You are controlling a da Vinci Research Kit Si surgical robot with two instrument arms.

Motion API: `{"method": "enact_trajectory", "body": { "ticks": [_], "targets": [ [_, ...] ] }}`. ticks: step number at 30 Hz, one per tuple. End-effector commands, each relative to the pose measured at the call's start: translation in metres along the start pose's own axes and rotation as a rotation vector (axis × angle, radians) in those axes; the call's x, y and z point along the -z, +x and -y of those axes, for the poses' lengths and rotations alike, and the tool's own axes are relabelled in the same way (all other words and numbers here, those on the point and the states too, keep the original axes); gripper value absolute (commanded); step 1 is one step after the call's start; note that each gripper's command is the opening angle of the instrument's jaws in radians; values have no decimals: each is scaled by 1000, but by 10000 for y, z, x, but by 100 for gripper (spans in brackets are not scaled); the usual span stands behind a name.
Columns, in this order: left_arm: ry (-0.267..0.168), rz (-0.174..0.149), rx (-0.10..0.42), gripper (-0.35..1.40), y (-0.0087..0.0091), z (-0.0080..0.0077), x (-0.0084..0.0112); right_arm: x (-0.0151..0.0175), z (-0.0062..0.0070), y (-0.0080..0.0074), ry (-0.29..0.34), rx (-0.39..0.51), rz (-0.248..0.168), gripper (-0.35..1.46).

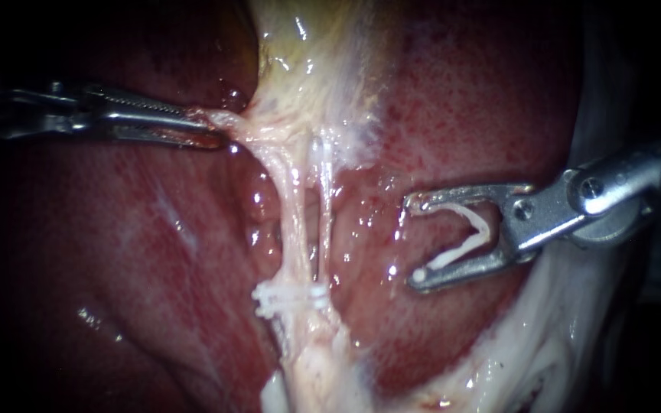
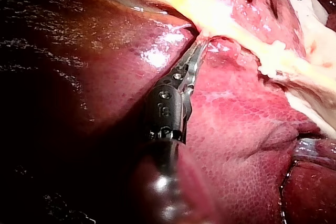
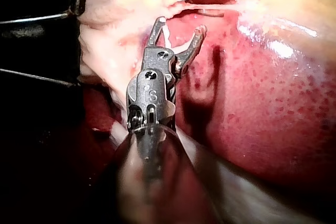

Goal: Clipping third clip left tube

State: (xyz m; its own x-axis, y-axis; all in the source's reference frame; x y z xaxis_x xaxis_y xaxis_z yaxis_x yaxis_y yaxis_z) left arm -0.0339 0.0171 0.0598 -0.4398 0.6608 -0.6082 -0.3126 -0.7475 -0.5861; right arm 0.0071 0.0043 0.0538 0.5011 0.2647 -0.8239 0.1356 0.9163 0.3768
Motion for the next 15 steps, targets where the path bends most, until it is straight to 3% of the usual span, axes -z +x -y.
{"method": "enact_trajectory", "body": {
  "ticks": [1,4,10,15],
  "targets": [
    [-2,0,1,-35,3,-1,3,0,0,0,0,0,0,50],
    [-16,2,8,-35,16,-3,19,0,0,0,0,0,0,50],
    [10,-55,-3,-35,51,-6,68,0,-1,0,0,-1,0,50],
    [16,-67,-3,-35,54,-8,78,-5,-2,3,-2,-2,0,50]
  ]
}}
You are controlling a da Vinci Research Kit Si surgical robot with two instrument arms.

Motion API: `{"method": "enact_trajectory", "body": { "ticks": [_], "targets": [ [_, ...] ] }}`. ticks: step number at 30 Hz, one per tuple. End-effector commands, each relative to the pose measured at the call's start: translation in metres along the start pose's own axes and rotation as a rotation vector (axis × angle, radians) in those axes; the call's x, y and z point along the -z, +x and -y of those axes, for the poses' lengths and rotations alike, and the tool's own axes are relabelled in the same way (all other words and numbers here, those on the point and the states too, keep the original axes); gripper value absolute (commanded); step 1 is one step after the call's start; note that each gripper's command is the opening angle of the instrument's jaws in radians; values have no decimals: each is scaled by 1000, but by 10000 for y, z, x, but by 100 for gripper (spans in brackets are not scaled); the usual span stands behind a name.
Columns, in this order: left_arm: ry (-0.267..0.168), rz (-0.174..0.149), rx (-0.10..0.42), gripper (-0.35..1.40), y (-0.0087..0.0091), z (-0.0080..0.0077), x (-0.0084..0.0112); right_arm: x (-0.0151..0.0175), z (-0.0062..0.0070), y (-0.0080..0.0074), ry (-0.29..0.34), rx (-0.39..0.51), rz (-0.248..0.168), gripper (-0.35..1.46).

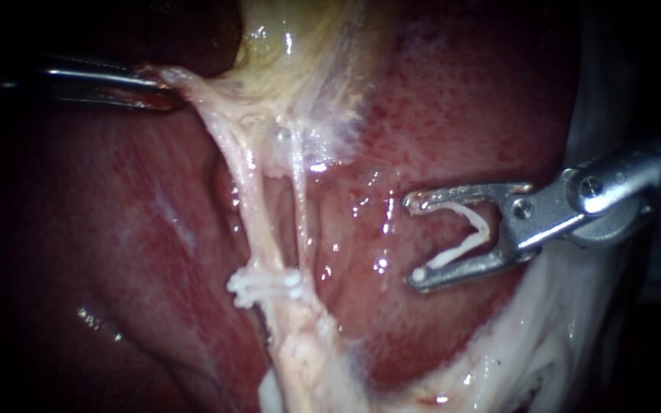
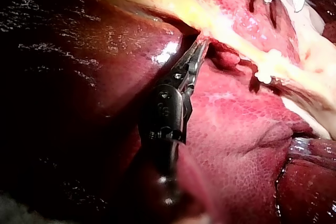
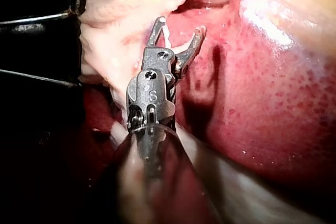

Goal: Clipping third clip left tube

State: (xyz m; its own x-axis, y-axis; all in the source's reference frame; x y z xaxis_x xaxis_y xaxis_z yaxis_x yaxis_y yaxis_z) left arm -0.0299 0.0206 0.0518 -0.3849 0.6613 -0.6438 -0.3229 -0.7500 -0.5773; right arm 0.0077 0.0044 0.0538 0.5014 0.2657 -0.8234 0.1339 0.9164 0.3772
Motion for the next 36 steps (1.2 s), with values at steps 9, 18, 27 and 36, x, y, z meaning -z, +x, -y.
{"method": "enact_trajectory", "body": {
  "ticks": [9,18,27,36],
  "targets": [
    [6,-2,-1,-35,-3,-2,-4,-45,-10,18,11,-152,-64,50],
    [8,-2,-2,-35,-4,-2,-6,-93,-18,29,59,-300,-130,50],
    [9,-2,-2,-35,-5,-2,-7,-129,-27,13,85,-393,-138,50],
    [9,-3,-4,-35,-7,-1,-9,-136,-40,-8,93,-434,-134,50]
  ]
}}
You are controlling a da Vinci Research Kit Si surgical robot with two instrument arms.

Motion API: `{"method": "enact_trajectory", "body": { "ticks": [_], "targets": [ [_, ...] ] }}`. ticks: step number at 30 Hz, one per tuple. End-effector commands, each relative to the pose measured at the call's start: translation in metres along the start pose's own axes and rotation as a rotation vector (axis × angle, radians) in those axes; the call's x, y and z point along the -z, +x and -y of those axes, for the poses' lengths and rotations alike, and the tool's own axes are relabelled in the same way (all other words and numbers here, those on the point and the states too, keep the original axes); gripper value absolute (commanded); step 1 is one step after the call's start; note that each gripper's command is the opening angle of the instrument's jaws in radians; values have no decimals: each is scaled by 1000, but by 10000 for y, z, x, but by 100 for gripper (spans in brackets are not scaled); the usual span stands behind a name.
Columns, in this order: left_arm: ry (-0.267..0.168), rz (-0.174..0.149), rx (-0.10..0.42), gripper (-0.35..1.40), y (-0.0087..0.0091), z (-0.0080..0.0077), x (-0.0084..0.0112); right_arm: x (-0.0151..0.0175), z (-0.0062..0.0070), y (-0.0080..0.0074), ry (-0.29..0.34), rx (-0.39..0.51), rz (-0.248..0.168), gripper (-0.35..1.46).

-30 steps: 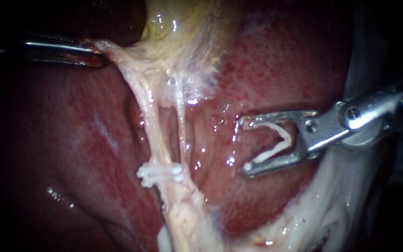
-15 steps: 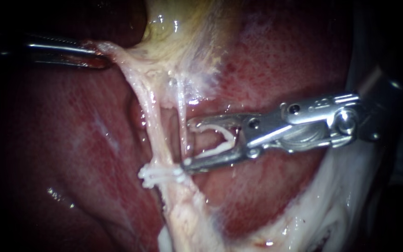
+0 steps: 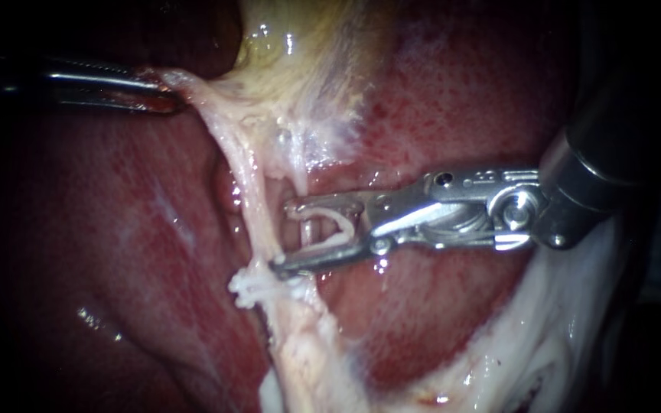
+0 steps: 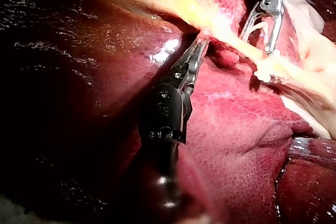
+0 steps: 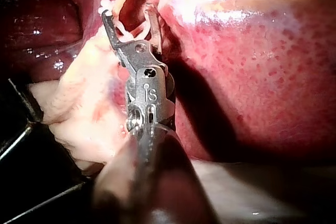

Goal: Clipping third clip left tube

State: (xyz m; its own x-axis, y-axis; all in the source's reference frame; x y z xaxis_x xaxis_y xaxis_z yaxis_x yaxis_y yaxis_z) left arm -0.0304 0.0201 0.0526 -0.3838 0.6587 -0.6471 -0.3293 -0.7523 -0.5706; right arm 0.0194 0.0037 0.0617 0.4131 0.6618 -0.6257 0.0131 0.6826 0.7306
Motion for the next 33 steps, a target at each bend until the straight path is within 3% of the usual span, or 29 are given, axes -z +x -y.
{"method": "enact_trajectory", "body": {
  "ticks": [1,12,19,24,28,33],
  "targets": [
    [0,0,0,-35,0,0,0,-1,-1,0,5,-5,1,50],
    [0,0,0,-35,0,0,0,-33,-1,18,140,-61,-68,49],
    [1,0,0,-35,0,0,-2,-51,8,35,179,-82,-117,49],
    [2,0,-1,-35,-1,0,-4,-46,18,58,200,-94,-173,48],
    [2,0,-1,-35,-1,1,-4,-34,27,79,209,-106,-183,46],
    [3,0,-1,-35,-1,0,-4,-26,34,89,219,-112,-199,40]
  ]
}}
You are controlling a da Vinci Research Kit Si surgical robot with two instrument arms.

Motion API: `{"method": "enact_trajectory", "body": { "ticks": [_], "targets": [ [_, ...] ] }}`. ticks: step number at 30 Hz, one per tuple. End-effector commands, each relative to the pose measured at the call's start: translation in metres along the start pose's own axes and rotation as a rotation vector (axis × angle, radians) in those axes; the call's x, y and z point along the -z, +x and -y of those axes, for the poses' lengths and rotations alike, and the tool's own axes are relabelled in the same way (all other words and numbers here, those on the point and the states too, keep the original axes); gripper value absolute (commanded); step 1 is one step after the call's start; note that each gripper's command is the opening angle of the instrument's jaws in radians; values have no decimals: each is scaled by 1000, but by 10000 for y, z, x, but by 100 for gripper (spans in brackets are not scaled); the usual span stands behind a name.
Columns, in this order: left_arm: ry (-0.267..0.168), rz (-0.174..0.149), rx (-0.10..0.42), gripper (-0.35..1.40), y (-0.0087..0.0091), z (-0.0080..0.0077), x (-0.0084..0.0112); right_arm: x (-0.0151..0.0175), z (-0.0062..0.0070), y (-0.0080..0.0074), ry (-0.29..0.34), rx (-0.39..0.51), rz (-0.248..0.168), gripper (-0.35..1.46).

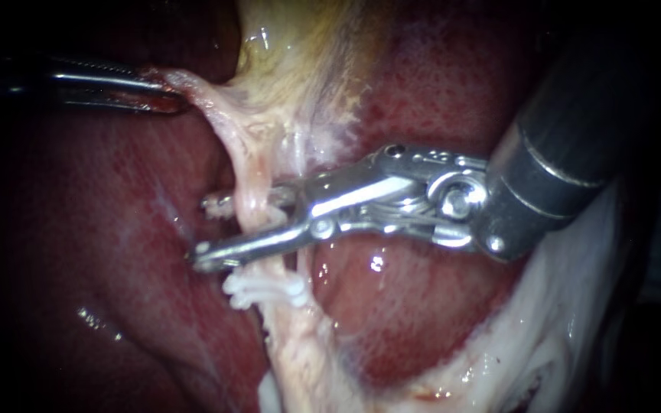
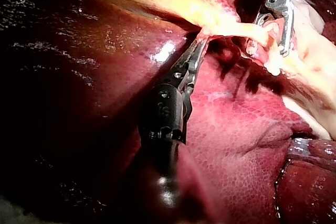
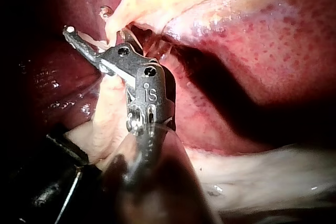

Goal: Clipping third clip left tube

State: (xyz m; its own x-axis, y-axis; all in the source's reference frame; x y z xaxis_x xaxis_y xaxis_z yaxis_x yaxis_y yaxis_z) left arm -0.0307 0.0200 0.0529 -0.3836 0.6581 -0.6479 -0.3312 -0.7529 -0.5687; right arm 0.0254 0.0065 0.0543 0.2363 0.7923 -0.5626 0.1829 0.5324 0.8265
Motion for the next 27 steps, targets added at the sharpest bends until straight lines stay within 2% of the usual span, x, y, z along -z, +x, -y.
{"method": "enact_trajectory", "body": {
  "ticks": [1,3,10,14,17,27],
  "targets": [
    [0,0,0,-35,0,0,0,1,1,0,0,1,1,37],
    [0,0,0,-35,0,0,0,4,1,-1,1,2,2,30],
    [0,0,0,-35,0,0,0,13,-1,-4,5,-15,0,-15],
    [0,0,0,-35,0,0,0,14,0,-6,7,-56,1,-35],
    [0,0,0,-35,0,0,0,15,0,-8,4,-167,-2,-35],
    [0,0,0,-35,0,1,-1,13,0,-13,21,-174,9,-35]
  ]
}}
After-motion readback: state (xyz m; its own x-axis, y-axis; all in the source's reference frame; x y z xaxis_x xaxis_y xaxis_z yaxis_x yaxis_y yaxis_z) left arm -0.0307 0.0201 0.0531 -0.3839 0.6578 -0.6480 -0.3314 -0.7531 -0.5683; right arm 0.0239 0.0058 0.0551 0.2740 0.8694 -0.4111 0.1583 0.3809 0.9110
